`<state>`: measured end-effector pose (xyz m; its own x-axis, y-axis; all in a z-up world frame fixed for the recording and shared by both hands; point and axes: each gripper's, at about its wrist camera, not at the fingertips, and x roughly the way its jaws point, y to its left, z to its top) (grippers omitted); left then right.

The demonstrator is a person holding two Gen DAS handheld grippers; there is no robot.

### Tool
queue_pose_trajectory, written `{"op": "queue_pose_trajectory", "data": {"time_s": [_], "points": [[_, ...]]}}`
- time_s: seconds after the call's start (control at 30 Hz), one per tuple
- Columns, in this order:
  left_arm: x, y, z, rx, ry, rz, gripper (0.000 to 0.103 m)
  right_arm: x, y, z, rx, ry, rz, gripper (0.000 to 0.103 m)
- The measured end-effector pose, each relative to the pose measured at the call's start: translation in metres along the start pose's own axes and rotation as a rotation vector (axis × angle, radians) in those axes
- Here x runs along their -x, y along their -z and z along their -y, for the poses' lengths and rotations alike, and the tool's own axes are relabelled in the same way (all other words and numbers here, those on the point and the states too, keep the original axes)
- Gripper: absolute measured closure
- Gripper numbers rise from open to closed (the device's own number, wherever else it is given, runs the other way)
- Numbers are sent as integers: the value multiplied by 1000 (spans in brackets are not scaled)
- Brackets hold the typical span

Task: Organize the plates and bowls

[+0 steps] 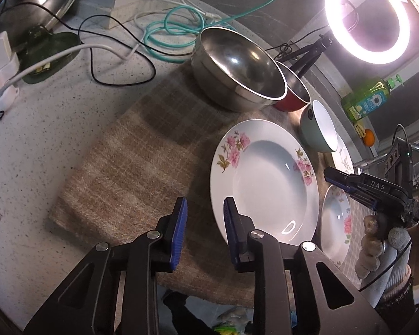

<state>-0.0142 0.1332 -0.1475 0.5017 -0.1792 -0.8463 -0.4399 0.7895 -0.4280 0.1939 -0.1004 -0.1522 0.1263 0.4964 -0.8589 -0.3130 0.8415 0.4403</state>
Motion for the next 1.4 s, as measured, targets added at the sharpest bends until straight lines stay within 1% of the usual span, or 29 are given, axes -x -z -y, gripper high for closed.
{"op": "queue_pose_trajectory", "data": {"time_s": [0.17, 0.27, 0.37, 0.5, 0.6, 0.7, 0.77, 0.93, 1.0, 1.4], "points": [[-7, -2, -2, 6, 8, -20, 79, -11, -4, 4, -8, -11, -47, 86], [-12, -4, -2, 10, 23, -36, 80, -14, -4, 5, -13, 1, -46, 86], [-18, -5, 1, 4, 21, -47, 82, -15, -5, 10, -35, 12, -38, 87], [-23, -6, 0, 5, 27, -62, 84, -18, -6, 15, -61, 0, -44, 90], [-26, -7, -1, 13, 33, -72, 88, -18, -6, 16, -66, -7, -46, 91], [-28, -7, -2, 16, 39, -81, 88, -19, -6, 17, -63, -2, -54, 91], [-29, -7, -2, 15, 42, -85, 91, -21, -5, 17, -65, 0, -59, 91], [-32, -8, -2, 17, 44, -93, 91, -23, -5, 18, -71, -5, -63, 91], [-34, -8, -1, 17, 46, -97, 94, -23, -6, 19, -70, -8, -66, 91], [-39, -8, 1, 22, 55, -109, 94, -23, -7, 24, -99, -31, -83, 91]]}}
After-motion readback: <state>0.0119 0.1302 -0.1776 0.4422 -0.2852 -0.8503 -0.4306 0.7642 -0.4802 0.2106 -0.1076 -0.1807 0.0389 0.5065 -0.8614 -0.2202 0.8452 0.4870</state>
